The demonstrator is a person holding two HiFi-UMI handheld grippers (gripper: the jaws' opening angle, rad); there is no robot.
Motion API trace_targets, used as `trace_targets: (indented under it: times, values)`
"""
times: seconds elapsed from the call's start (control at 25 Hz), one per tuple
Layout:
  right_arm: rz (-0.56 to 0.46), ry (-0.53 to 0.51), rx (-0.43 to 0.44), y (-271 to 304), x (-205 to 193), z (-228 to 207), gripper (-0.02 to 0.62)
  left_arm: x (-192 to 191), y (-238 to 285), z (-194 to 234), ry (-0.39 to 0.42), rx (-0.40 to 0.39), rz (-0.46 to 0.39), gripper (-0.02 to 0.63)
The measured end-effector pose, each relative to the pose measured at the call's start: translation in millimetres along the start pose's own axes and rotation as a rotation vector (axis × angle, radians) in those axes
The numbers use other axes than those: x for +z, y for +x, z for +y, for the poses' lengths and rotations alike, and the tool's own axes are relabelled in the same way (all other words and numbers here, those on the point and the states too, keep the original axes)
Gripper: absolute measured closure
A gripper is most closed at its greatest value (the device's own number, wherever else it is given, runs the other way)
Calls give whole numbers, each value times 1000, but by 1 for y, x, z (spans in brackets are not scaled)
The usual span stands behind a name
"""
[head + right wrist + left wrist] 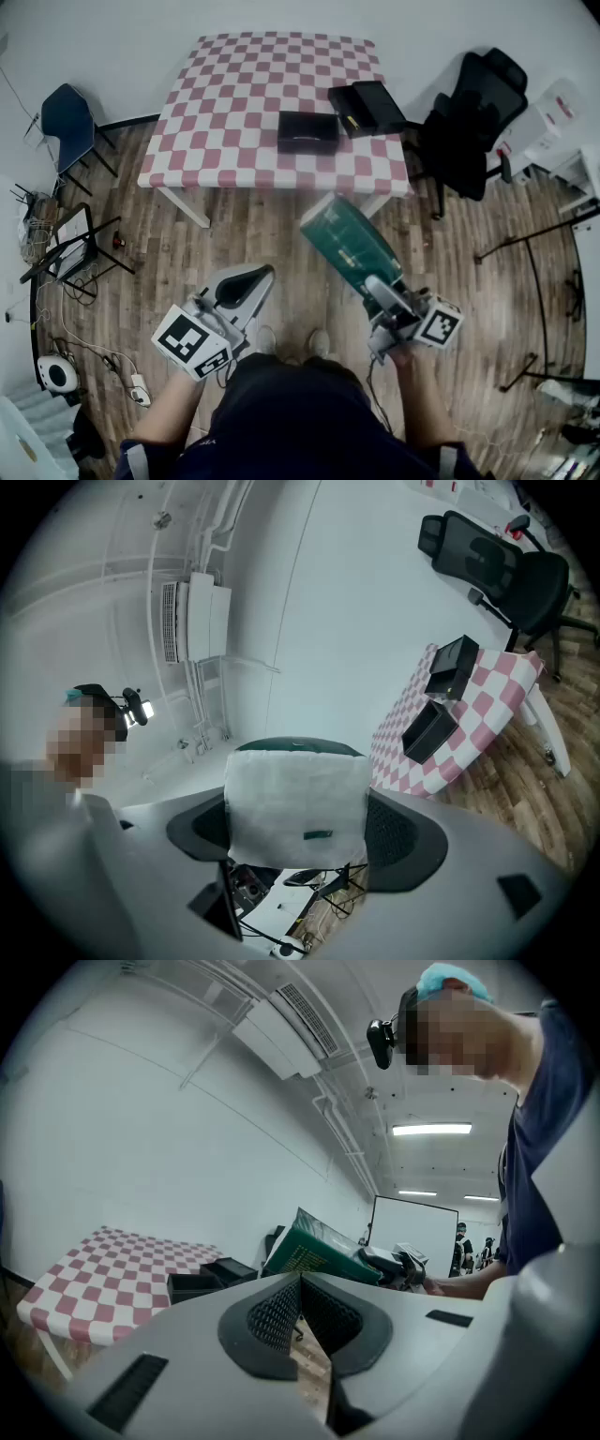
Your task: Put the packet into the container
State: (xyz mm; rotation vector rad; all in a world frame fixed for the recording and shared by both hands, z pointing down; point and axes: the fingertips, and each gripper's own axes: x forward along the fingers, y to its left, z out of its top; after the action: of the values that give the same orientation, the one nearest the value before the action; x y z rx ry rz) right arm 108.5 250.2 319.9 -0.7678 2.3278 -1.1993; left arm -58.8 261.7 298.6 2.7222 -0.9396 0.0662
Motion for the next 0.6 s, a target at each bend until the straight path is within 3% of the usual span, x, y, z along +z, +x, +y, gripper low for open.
trace_targets:
  times: [0.6]
  values:
    - [46, 9, -7, -34, 28, -31, 187, -16, 41, -25, -19, 54, 13, 580]
